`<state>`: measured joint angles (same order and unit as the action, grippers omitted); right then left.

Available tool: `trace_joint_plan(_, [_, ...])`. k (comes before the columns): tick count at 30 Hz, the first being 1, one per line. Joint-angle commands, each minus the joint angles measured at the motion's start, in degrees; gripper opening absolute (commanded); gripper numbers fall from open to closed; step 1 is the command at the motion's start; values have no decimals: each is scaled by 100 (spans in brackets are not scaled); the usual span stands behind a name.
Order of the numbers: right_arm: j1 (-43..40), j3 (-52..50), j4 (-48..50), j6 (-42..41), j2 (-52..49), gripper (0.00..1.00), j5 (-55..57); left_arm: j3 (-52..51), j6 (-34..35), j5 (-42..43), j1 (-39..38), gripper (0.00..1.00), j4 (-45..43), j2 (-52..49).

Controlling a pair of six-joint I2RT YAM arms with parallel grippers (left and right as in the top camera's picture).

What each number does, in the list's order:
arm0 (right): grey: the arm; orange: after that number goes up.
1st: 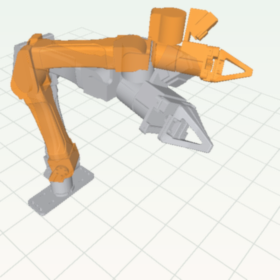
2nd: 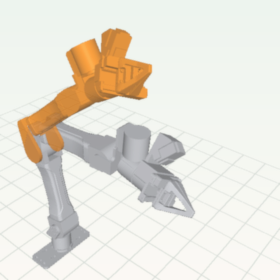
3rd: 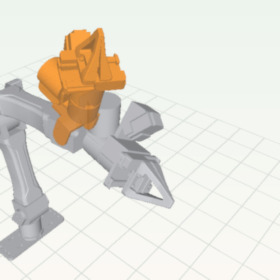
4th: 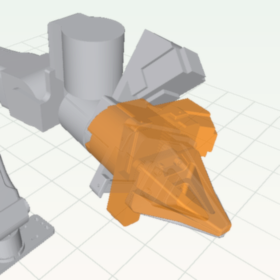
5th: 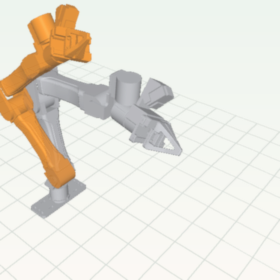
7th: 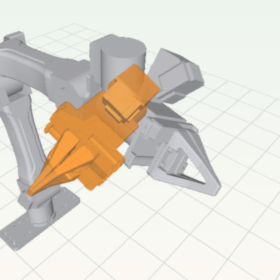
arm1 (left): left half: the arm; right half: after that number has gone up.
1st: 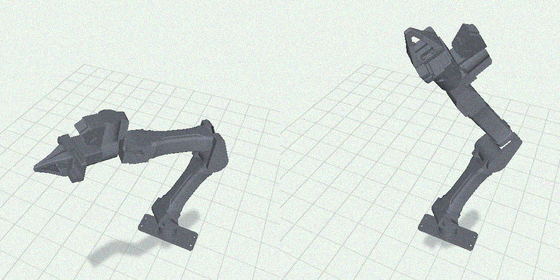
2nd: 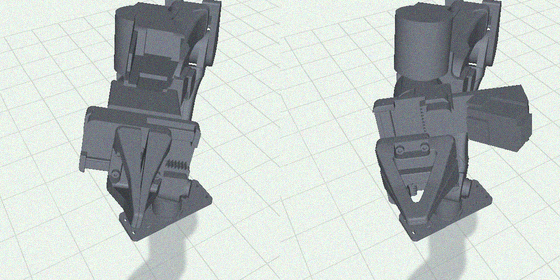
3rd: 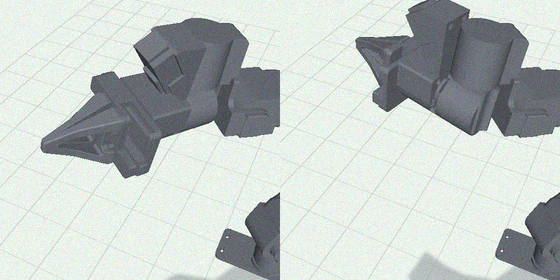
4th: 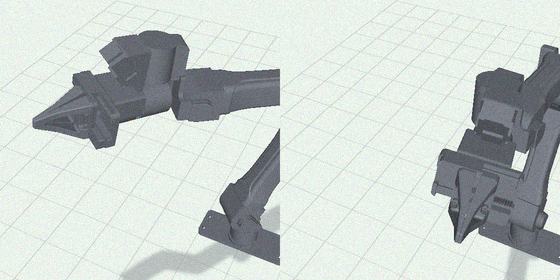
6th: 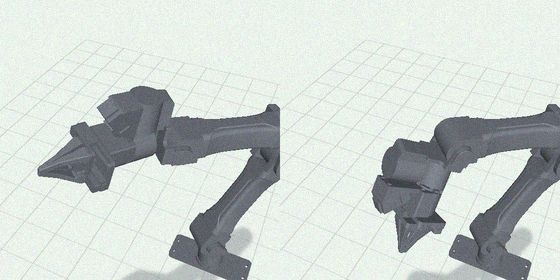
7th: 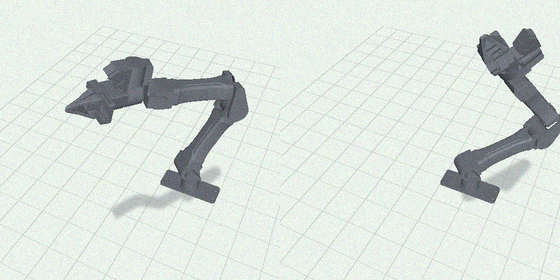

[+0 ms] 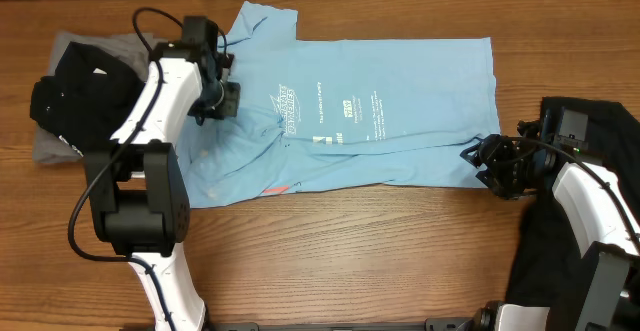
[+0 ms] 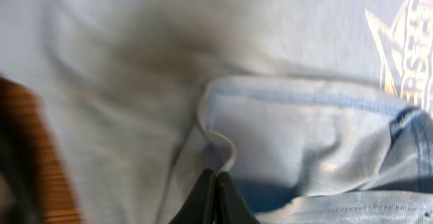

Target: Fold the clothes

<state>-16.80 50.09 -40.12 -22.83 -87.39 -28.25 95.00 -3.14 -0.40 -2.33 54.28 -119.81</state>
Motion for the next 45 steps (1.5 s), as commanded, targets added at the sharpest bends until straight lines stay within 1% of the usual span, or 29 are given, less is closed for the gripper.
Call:
trace_joint_plan(1, [7, 101, 2, 61, -26, 61, 15, 223, 52, -330, 120, 4, 50, 170])
trace_joint_plan(4, [7, 101, -9, 61, -26, 61, 20, 219, 109, -595, 170, 4, 76, 168])
trace_joint_plan(7, [7, 101, -13, 63, -26, 61, 35, 219, 319, -1078, 260, 4, 90, 168])
trace_joint_plan(11, [7, 101, -13, 61, -26, 61, 76, 219, 385, -1097, 387, 4, 52, 168])
trace_joint_plan(13, [7, 101, -31, 61, -26, 62, 120, 219, 734, -1338, 448, 4, 37, 168])
trace_joint_plan(16, [7, 101, -46, 61, -26, 62, 120, 219, 813, -1388, 518, 4, 4, 168])
trace_joint_plan(18, [7, 101, -50, 63, -26, 62, 122, 225, 813, -1373, 568, 9, -20, 168])
trace_joint_plan(19, [7, 101, -50, 63, -26, 62, 122, 229, 813, -1375, 573, 10, -15, 170])
trace_joint_plan(20, [7, 101, -52, 66, -26, 62, 122, 243, 811, -1375, 581, 16, -11, 170])
trace_joint_plan(22, [7, 101, -55, 85, -26, 63, 144, 365, 813, -1357, 601, 54, 131, 170])
trace_joint_plan(24, [-24, 101, -57, 160, -26, 63, 160, 570, 811, -1300, 621, 77, 424, 177])
trace_joint_plan(25, [-33, 101, -59, 216, -26, 62, 162, 684, 809, -1274, 627, 82, 619, 181])
trace_joint_plan(27, [-46, 101, -83, 341, 17, 62, 164, 1012, 804, -975, 640, 84, 1292, 186])
trace_joint_plan(30, [-59, 103, -138, 339, 199, 62, 162, 1281, 811, -420, 649, 76, 2299, 186])
trace_joint_plan(32, [-59, 103, -212, 341, 396, 62, 162, 1248, 1034, -297, 660, 75, 2848, 184])
trace_joint_plan(35, [-59, 103, -361, 339, 796, 64, 162, 874, 1370, -267, 737, 75, 3154, 184])
trace_joint_plan(38, [-59, 103, -514, 334, 1095, 68, 162, 205, 1412, -138, 837, 71, 3123, 184])
trace_joint_plan(41, [-59, 101, -752, 334, 1167, 69, 188, -614, 1412, -103, 909, 67, 2745, 186])
trace_joint_plan(45, [-59, 101, -986, 262, 1021, 71, 809, -1458, 1434, -105, 949, 64, 2194, 186])
